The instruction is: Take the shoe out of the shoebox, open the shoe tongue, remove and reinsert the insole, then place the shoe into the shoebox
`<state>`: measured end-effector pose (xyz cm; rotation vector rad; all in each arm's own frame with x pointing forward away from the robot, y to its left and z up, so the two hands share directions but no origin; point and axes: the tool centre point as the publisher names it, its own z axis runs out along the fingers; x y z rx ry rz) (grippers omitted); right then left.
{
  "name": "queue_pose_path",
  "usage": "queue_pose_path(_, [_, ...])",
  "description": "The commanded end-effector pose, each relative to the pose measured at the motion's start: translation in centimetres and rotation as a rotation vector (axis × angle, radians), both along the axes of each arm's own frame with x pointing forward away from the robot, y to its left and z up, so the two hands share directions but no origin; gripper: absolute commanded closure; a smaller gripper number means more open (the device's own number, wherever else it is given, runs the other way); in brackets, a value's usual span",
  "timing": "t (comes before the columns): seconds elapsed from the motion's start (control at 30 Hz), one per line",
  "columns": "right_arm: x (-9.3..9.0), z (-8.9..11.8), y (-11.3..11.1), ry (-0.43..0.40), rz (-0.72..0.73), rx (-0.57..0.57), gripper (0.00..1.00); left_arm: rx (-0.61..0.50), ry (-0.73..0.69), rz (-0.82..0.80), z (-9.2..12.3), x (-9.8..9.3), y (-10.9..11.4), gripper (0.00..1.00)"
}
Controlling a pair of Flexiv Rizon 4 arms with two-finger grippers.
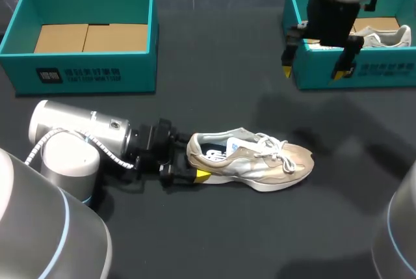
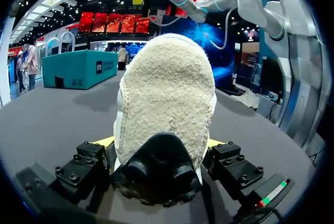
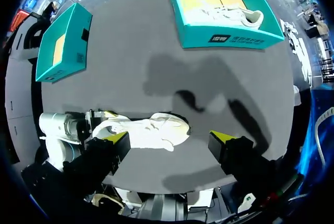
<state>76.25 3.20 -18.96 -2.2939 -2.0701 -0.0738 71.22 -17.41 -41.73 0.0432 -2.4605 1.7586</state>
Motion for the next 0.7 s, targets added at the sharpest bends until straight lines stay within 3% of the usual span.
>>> queue_pose_path(0.03, [-1.1, 0.1, 0.2, -0.031, -0.004, -0.007, 0.0, 0.001, 0.0, 0.002, -0.3, -0.4, 0.1, 1.0])
queue_pose_path(0.37, [-1.1, 0.1, 0.2, -0.031, -0.004, -0.007, 0.0, 0.001, 0.0, 0.002, -0.3, -0.4, 0.1, 1.0])
queue_pose_path(0.7, [-4.4, -1.2, 9.6, 0.004, 0.054, -0.06, 0.0, 0.001, 0.0, 0.002, -0.3, -0.4, 0.1, 1.0])
